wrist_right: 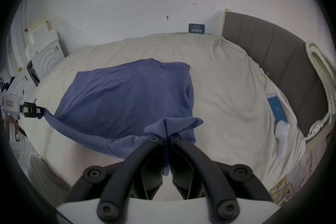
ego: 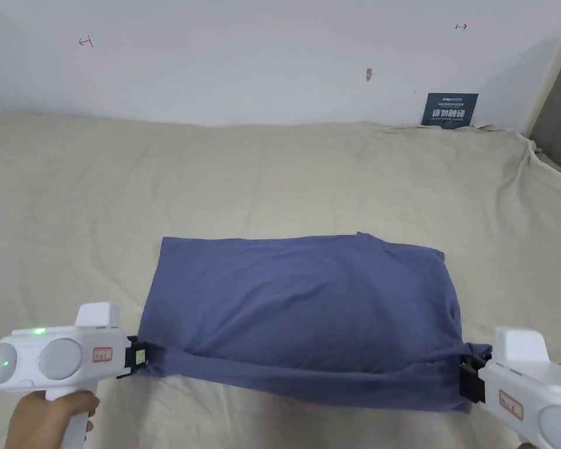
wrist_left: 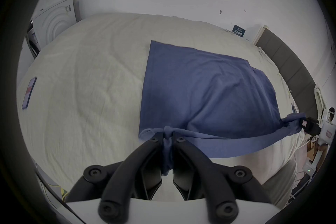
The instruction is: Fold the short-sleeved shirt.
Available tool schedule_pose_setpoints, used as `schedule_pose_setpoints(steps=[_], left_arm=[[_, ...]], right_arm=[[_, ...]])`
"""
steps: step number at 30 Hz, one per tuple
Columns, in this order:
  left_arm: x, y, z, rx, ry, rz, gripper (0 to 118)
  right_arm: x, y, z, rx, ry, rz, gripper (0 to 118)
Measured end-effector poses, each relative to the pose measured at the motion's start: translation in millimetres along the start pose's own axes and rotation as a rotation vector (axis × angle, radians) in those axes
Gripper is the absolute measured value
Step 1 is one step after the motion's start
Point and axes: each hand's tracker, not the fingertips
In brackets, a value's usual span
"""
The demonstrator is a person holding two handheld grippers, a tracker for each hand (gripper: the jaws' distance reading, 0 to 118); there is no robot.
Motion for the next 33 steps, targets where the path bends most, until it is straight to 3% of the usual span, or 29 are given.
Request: schedule_pose_setpoints(steps=[8, 20, 29, 31, 33], left_arm=[[14.3, 46.9, -45.4, -0.03, 0.045, -0.086, 7], [20.4, 61.1, -119.5, -0.114, 0.099, -0.146, 7], [40.2, 52.5, -111.7, -0.155, 0.127, -0.18, 8], [44.6, 54.9, -100.1, -0.152, 0.122, -0.179, 19], [46.2, 57.3, -93.0, -0.147, 0.117, -0.173, 51]], right_arm=[[8.7, 53.1, -66.9, -0.057, 0.004, 0.046, 5], [13.5, 80.9, -164.2, -0.15, -0.045, 0.132, 5], [12.1, 57.4, -197.5, -0.231, -0.066, 0.085, 5], [10.8, 57.2, -192.1, -0.22, -0.064, 0.064, 7], [4.2, 60.1, -173.9, -0.188, -0.065, 0.044, 32]])
